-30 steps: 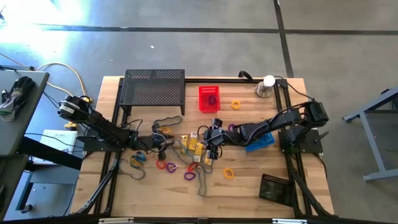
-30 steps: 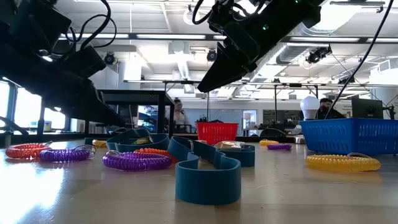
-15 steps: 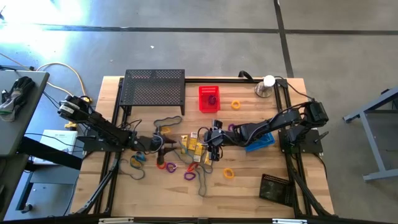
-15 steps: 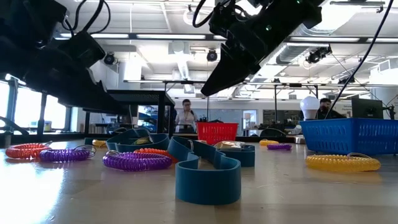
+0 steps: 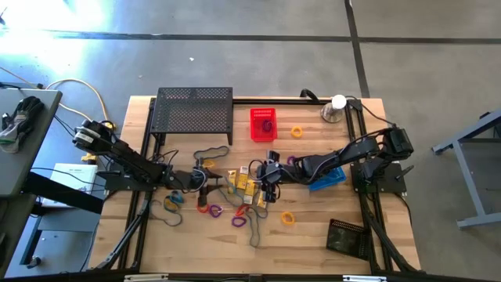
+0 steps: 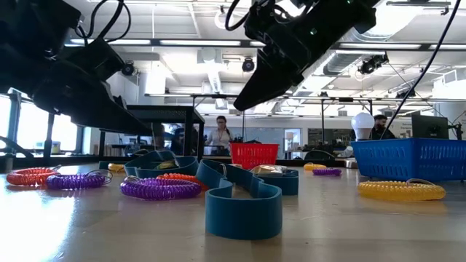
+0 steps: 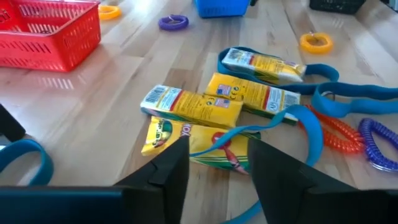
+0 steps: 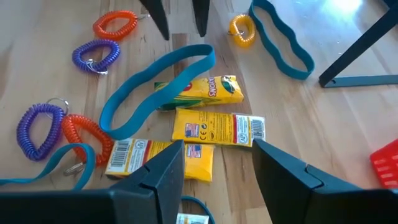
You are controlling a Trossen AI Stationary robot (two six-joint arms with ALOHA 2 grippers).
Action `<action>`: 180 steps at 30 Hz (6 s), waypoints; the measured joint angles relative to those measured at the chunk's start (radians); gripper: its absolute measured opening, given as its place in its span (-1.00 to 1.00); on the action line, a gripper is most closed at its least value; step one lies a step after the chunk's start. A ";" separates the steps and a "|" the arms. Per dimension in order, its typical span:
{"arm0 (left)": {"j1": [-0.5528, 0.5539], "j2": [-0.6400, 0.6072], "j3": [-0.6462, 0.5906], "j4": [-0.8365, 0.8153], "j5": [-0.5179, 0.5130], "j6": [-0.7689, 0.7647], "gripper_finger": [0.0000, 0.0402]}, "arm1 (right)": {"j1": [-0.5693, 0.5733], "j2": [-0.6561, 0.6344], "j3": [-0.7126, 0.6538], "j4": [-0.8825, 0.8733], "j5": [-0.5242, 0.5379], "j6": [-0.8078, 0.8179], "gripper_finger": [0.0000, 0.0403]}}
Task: Pick & Place Office Desk Supplies
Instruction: Put the blue rubber band into the blue bin
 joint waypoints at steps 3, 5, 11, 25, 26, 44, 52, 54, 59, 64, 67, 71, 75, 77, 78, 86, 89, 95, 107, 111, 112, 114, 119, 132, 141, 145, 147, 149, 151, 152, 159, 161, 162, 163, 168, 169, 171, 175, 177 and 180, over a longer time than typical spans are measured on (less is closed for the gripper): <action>-0.003 0.000 0.000 0.004 0.001 0.000 0.00 | 0.000 0.000 0.000 0.004 0.000 -0.001 -0.13; -0.002 0.000 0.000 0.005 0.001 -0.013 0.07 | 0.000 0.000 0.000 0.004 0.000 -0.002 -0.13; -0.002 0.000 0.000 -0.005 0.002 -0.049 0.11 | 0.000 0.000 0.000 0.004 0.000 -0.002 -0.13; 0.011 0.061 0.000 -0.002 -0.062 0.020 0.11 | 0.000 0.000 0.000 0.004 0.000 -0.003 -0.13; 0.017 0.077 0.000 -0.005 -0.073 0.011 0.11 | 0.000 0.000 0.000 0.004 0.000 -0.003 -0.13; 0.033 0.307 0.011 0.201 -0.067 0.082 0.11 | 0.000 0.000 0.000 0.004 0.000 -0.003 -0.13; 0.033 0.307 0.011 0.224 -0.068 0.076 0.10 | 0.000 0.000 0.000 0.004 0.000 -0.003 -0.13; 0.033 0.307 0.011 0.224 -0.068 0.076 0.07 | 0.000 0.000 0.000 0.004 0.000 -0.003 -0.13; 0.033 0.307 0.011 0.224 -0.068 0.048 -0.03 | 0.000 -0.001 0.000 0.004 0.000 -0.003 -0.13; 0.033 0.307 0.011 0.224 -0.068 0.049 -0.19 | 0.000 -0.001 0.000 0.003 0.000 -0.003 -0.13; 0.024 0.307 0.011 0.224 -0.068 0.049 -0.34 | 0.000 -0.001 0.000 0.003 0.000 -0.003 -0.13; 0.017 0.307 0.011 0.224 -0.068 0.035 -0.57 | 0.000 -0.001 0.000 0.003 -0.001 0.002 -0.13; 0.024 0.307 0.012 0.224 -0.068 -0.023 -0.80 | 0.000 -0.001 0.000 0.003 -0.001 0.033 -0.13; 0.023 0.307 0.012 0.224 -0.065 -0.027 -0.90 | 0.000 -0.001 0.000 0.003 -0.001 0.033 -0.13; 0.022 0.307 0.012 0.225 -0.059 -0.028 -0.95 | 0.000 -0.001 0.000 0.003 -0.001 0.034 -0.13; 0.016 0.307 0.046 0.211 -0.054 -0.130 -0.99 | -0.003 -0.001 0.000 0.003 0.000 0.054 -0.13; 0.013 0.307 0.076 0.175 -0.053 -0.137 -0.99 | -0.002 -0.001 0.000 0.011 0.000 0.037 -0.13; -0.013 0.287 0.178 0.025 -0.052 -0.086 -0.99 | 0.000 -0.001 0.000 0.018 -0.001 0.024 -0.13; -0.014 0.099 0.356 -0.300 -0.143 -0.052 -0.99 | 0.025 -0.001 0.000 0.068 -0.087 -0.055 -0.13; -0.003 0.075 0.432 -0.460 -0.147 -0.128 -0.99 | 0.046 -0.001 0.000 0.095 -0.033 -0.096 -0.13; -0.002 0.075 0.461 -0.515 -0.148 -0.138 -0.99 | 0.048 -0.001 0.000 0.098 -0.024 -0.099 -0.13; -0.001 0.076 0.511 -0.615 -0.149 -0.139 -0.99 | 0.046 -0.001 0.000 0.106 -0.019 -0.101 -0.13; -0.002 0.090 0.592 -0.713 -0.171 -0.158 -0.99 | 0.046 -0.001 0.000 0.133 -0.018 -0.101 -0.13; -0.001 0.095 0.645 -0.704 -0.180 -0.132 -0.99 | 0.046 -0.001 0.000 0.146 -0.022 -0.097 -0.13; -0.023 0.095 0.696 -0.704 -0.173 -0.067 -0.99 | 0.043 -0.001 0.000 0.150 -0.022 -0.078 -0.13; -0.023 0.095 0.697 -0.723 -0.174 -0.067 -1.00 | 0.043 -0.001 0.000 0.146 -0.022 -0.078 -0.13; -0.023 0.095 0.697 -0.751 -0.177 -0.055 -1.00 | 0.043 -0.001 0.000 0.139 -0.023 -0.075 -0.13; -0.023 0.094 0.697 -0.770 -0.196 -0.053 -1.00 | 0.043 -0.001 0.000 0.122 -0.023 -0.074 -0.13; -0.023 0.093 0.697 -0.770 -0.201 -0.060 -1.00 | 0.043 -0.001 0.000 0.110 -0.023 -0.074 -0.13; -0.023 0.092 0.697 -0.769 -0.201 -0.063 -1.00 | 0.043 -0.001 0.000 0.107 -0.023 -0.074 -0.13; -0.023 0.092 0.696 -0.759 -0.196 -0.072 -1.00 | 0.034 0.028 -0.002 0.135 -0.057 -0.074 -0.37; -0.023 0.092 0.696 -0.757 -0.190 -0.073 -1.00 | 0.021 0.055 0.002 0.186 -0.102 -0.073 -0.50; -0.023 0.092 0.696 -0.758 -0.189 -0.074 -1.00 | 0.016 0.062 0.001 0.184 -0.120 -0.072 -0.57; -0.023 0.092 0.696 -0.758 -0.189 -0.075 -1.00 | 0.011 0.071 -0.003 0.181 -0.138 -0.073 -0.65; -0.024 0.092 0.696 -0.764 -0.189 -0.075 -1.00 | -0.003 0.094 -0.001 0.218 -0.170 -0.076 -0.96; -0.024 0.092 0.696 -0.766 -0.188 -0.075 -1.00 | -0.003 0.094 -0.001 0.220 -0.171 -0.076 -0.97; -0.024 0.092 0.696 -0.766 -0.187 -0.075 -1.00 | -0.002 0.094 -0.001 0.221 -0.164 -0.079 -0.98; -0.024 0.092 0.696 -0.771 -0.186 -0.075 -1.00 | -0.002 0.094 -0.001 0.220 -0.156 -0.081 -0.98; -0.024 0.092 0.696 -0.772 -0.186 -0.075 -1.00 | -0.002 0.094 -0.001 0.214 -0.156 -0.073 -0.97; -0.024 0.092 0.696 -0.776 -0.186 -0.075 -1.00 | -0.002 0.094 -0.001 0.213 -0.156 -0.071 -0.90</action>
